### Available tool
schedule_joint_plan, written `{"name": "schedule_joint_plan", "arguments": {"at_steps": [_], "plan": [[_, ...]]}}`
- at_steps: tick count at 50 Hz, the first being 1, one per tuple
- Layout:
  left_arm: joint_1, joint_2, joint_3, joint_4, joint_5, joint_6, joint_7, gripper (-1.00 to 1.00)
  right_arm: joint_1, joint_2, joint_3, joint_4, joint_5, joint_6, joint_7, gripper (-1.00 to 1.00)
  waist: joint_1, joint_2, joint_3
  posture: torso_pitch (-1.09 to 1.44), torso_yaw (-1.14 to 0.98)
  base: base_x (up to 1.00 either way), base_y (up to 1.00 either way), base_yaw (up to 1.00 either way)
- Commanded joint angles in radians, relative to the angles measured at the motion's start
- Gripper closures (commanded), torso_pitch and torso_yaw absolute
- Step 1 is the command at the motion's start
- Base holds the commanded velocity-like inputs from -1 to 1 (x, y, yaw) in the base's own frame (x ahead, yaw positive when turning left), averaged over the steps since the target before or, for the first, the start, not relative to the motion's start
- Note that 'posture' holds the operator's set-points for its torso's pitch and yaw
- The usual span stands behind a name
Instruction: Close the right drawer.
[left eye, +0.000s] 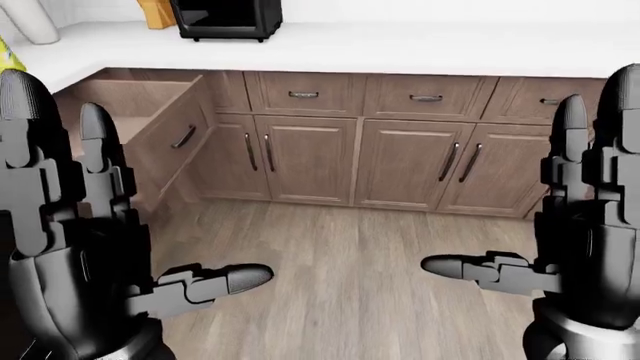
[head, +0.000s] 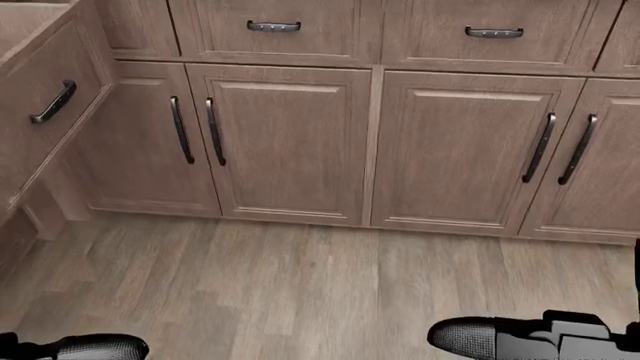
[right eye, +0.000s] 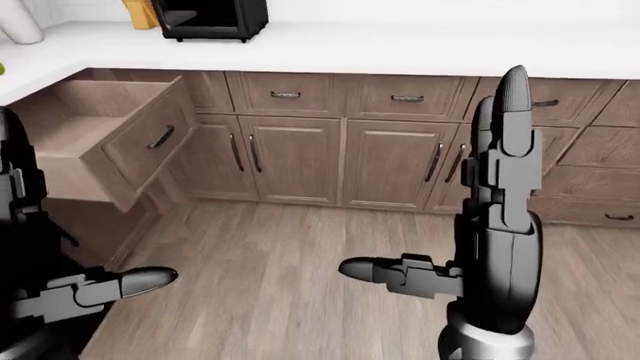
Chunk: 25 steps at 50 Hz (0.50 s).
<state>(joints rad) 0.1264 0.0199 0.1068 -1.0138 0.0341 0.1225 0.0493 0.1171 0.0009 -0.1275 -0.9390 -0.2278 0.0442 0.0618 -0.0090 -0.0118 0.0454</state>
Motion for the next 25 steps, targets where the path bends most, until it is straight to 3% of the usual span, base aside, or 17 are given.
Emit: {"name": "schedule_joint_plan", "arguments": {"at_steps": [1,5,6,7,8,9,10,12,19,21,23,24,25], "plan": [[-0.011,0.005,0.008,-0.033,0.001,-0.025,0.006,-1.0,-0.013,0.0,0.008,-0.04,0.008,-0.032,0.0,-1.0,0.001,-0.004,-0.006,0.0,0.0,0.0,0.32,0.0],[-0.009,0.005,0.011,-0.033,-0.002,-0.027,0.006,-1.0,-0.018,0.0,0.014,-0.05,0.003,-0.016,0.004,-1.0,-0.003,0.037,0.007,0.0,0.0,0.0,0.32,0.0],[-0.009,0.005,0.012,-0.033,-0.002,-0.028,0.005,-1.0,-0.018,0.0,0.015,-0.051,0.002,-0.015,0.004,-1.0,-0.005,0.058,0.004,0.0,0.0,0.0,0.32,0.0],[-0.009,0.005,0.013,-0.033,-0.003,-0.028,0.004,-1.0,-0.019,-0.001,0.016,-0.052,0.002,-0.013,0.005,-1.0,-0.003,0.093,-0.008,0.0,0.0,0.0,0.32,0.0],[-0.008,0.004,0.014,-0.033,-0.003,-0.029,0.004,-1.0,-0.021,-0.001,0.019,-0.056,-0.001,-0.006,0.005,-1.0,-0.001,0.123,-0.003,0.0,0.0,0.0,0.33,0.0],[-0.007,0.004,0.014,-0.033,-0.004,-0.03,0.003,-1.0,-0.022,-0.001,0.021,-0.059,-0.005,-0.003,0.005,-1.0,0.0,0.075,0.015,0.0,0.0,0.0,0.33,0.0],[-0.007,0.004,0.015,-0.033,-0.004,-0.031,0.003,-1.0,-0.022,-0.001,0.021,-0.057,-0.004,-0.003,0.005,-1.0,-0.003,0.081,0.007,0.0,0.0,0.0,0.32,0.0],[-0.005,0.004,0.015,-0.033,-0.005,-0.032,0.002,-1.0,-0.022,-0.002,0.021,-0.059,-0.006,-0.001,0.005,-1.0,-0.001,0.059,-0.004,0.0,0.0,0.0,0.32,0.0],[0.0,0.002,0.016,-0.033,-0.005,-0.038,0.001,-1.0,-0.005,0.0,0.012,-0.035,0.008,-0.039,0.007,-1.0,0.0,0.005,0.002,0.0,0.0,0.0,0.32,0.0],[-0.002,0.003,0.014,-0.033,-0.003,-0.036,0.003,-1.0,-0.003,0.001,0.011,-0.028,0.009,-0.047,0.008,-1.0,-0.001,-0.018,0.005,0.0,0.0,0.0,0.32,0.0],[-0.003,0.004,0.011,-0.033,-0.002,-0.035,0.005,-1.0,-0.001,0.001,0.008,-0.024,0.012,-0.053,0.008,-1.0,-0.004,-0.063,-0.011,0.0,0.0,0.0,0.32,0.0],[-0.004,0.004,0.01,-0.033,-0.001,-0.034,0.005,-1.0,0.0,0.001,0.007,-0.022,0.011,-0.056,0.008,-1.0,-0.019,-0.02,0.0,0.0,0.0,0.0,0.31,0.0],[-0.006,0.005,0.01,-0.033,-0.001,-0.032,0.005,-1.0,-0.002,0.002,0.007,-0.021,0.011,-0.055,0.008,-1.0,-0.006,-0.037,-0.002,0.0,0.0,0.0,0.32,0.0]]}}
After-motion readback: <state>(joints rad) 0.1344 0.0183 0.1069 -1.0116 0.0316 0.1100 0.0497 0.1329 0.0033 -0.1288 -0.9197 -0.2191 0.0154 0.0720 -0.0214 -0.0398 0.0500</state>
